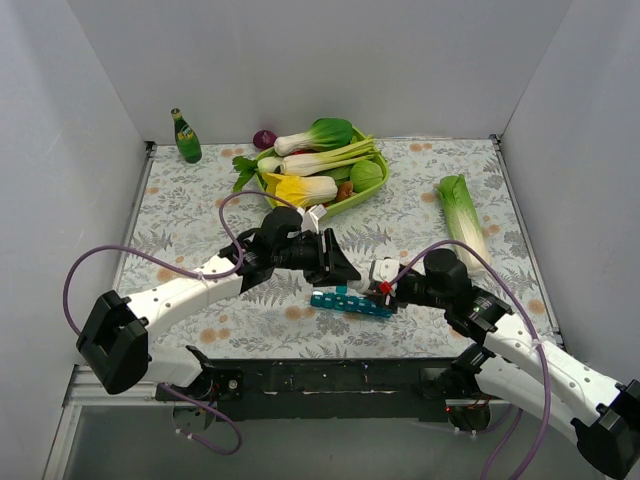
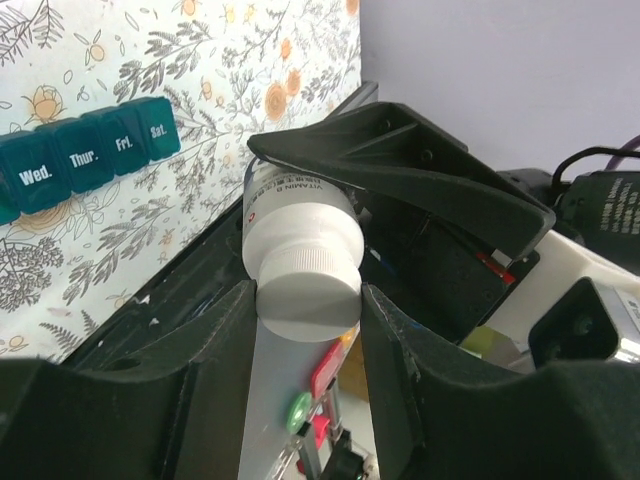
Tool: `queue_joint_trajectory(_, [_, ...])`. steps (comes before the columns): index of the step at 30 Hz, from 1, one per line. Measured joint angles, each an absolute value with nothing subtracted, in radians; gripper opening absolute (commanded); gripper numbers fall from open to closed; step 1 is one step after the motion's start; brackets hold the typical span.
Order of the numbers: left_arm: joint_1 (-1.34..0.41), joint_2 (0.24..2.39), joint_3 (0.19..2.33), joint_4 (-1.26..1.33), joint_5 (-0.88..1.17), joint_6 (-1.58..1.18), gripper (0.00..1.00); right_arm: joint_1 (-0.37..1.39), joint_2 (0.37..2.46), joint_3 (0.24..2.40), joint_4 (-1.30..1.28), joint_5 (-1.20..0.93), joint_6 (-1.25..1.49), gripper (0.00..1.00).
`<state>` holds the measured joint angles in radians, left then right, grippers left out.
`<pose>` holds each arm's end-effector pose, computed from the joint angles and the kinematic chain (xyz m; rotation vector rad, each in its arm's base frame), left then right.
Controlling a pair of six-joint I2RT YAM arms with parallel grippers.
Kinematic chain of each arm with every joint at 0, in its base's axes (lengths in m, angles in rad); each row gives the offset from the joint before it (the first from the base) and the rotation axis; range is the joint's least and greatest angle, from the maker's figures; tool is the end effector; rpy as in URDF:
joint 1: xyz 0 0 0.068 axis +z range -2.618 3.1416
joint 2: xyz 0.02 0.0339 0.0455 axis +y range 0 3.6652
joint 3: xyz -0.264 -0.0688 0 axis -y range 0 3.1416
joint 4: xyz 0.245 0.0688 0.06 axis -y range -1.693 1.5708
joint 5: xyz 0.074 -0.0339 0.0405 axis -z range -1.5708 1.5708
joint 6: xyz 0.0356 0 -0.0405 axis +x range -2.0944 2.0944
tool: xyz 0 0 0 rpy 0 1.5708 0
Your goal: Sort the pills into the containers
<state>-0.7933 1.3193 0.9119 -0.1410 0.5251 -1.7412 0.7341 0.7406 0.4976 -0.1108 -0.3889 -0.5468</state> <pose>0.1924 -0.2209 0.2726 0.8144 -2.4224 1.5557 0.1229 0.1291 0.2539 -1.3520 1.3754 0.4991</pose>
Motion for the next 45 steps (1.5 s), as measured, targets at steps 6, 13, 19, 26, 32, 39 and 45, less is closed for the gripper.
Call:
queue_joint_trajectory(6, [-0.790,1.342,0.949,-0.213,0.562,-1.671,0.06,0.739,0.741,0.503,-0.152,-0.400,-0.558,0.04])
queue_joint_trajectory(13, [-0.766,1.344,0.953,-0.221,0.603,-1.711,0.03,0.747,0.741,0.523,-0.167,-0.389,-0.582,0.03])
queue_joint_trajectory(19, [-0.757,1.357,0.943,-0.187,0.622,-1.788,0.02,0.749,0.745,0.528,-0.166,-0.367,-0.580,0.03])
queue_joint_trajectory(26, [-0.762,1.375,0.968,-0.233,0.597,-1.766,0.01,0.750,0.761,0.529,-0.171,-0.352,-0.572,0.02])
queue_joint_trajectory(32, [-0.773,1.376,0.987,-0.275,0.547,-1.755,0.01,0.755,0.786,0.546,-0.181,-0.339,-0.561,0.02])
queue_joint_trajectory(39, [-0.781,1.378,1.000,-0.293,0.526,-1.726,0.01,0.755,0.805,0.562,-0.200,-0.348,-0.495,0.02])
queue_joint_trajectory(45, [-0.780,1.365,0.960,-0.241,0.576,-1.703,0.01,0.744,0.807,0.567,-0.223,-0.416,-0.385,0.02])
